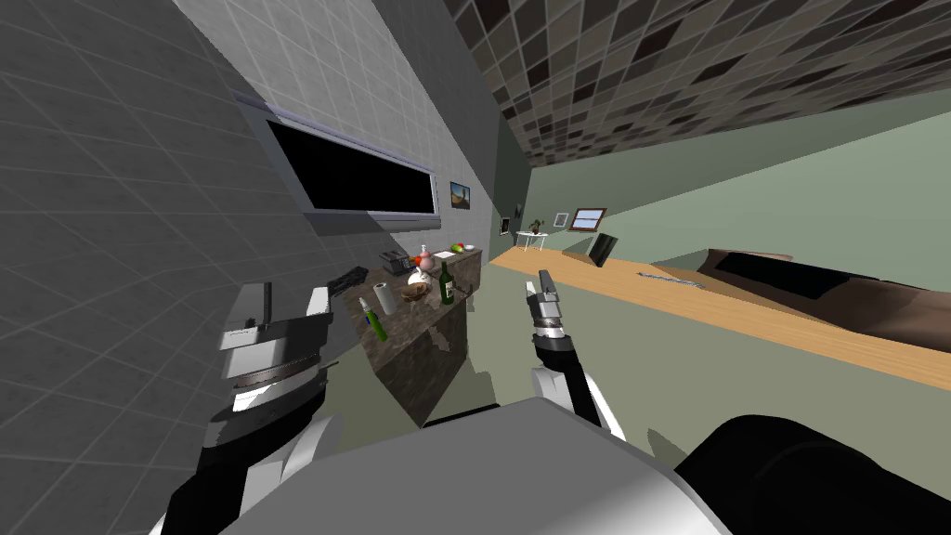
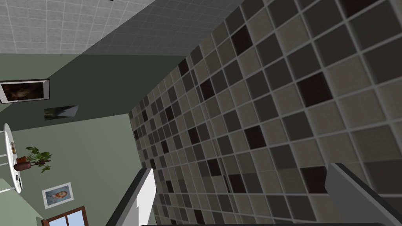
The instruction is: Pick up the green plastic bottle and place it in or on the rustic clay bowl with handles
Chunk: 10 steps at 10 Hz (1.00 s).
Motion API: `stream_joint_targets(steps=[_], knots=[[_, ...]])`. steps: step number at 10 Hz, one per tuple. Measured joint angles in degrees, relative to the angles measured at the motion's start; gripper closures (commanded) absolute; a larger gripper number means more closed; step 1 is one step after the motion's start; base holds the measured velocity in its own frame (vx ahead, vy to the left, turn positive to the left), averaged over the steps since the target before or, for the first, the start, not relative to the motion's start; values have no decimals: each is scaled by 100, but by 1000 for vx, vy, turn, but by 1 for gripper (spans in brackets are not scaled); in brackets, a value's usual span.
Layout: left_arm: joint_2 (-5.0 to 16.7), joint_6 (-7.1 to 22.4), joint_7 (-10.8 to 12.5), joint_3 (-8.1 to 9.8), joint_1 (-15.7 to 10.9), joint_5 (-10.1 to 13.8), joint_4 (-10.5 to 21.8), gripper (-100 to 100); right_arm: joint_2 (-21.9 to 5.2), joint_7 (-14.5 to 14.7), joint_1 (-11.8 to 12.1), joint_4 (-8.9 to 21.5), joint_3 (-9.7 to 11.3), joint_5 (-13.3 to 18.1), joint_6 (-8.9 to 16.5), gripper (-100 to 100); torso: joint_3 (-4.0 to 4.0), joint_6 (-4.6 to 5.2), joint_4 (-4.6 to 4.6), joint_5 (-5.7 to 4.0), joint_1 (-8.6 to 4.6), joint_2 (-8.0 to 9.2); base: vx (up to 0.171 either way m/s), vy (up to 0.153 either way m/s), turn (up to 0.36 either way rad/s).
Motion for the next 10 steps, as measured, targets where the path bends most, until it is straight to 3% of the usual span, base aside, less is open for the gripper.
stream_joint_targets(steps=[2,7,10], knots=[[199,145,8,18,27,53,89,-100,0,0,0,0,0,0,0,0,0,1,0,-2,-12,-1,0,-44,-35],[861,849,16,91,159,265,390,-100,1,0,0,0,1,0,0,0,1,1,0,-5,-24,1,-5,-58,-40],[1077,1185,-13,69,202,317,464,-100,0,0,0,0,0,0,0,0,1,0,0,-3,-12,1,-2,-37,-30]])
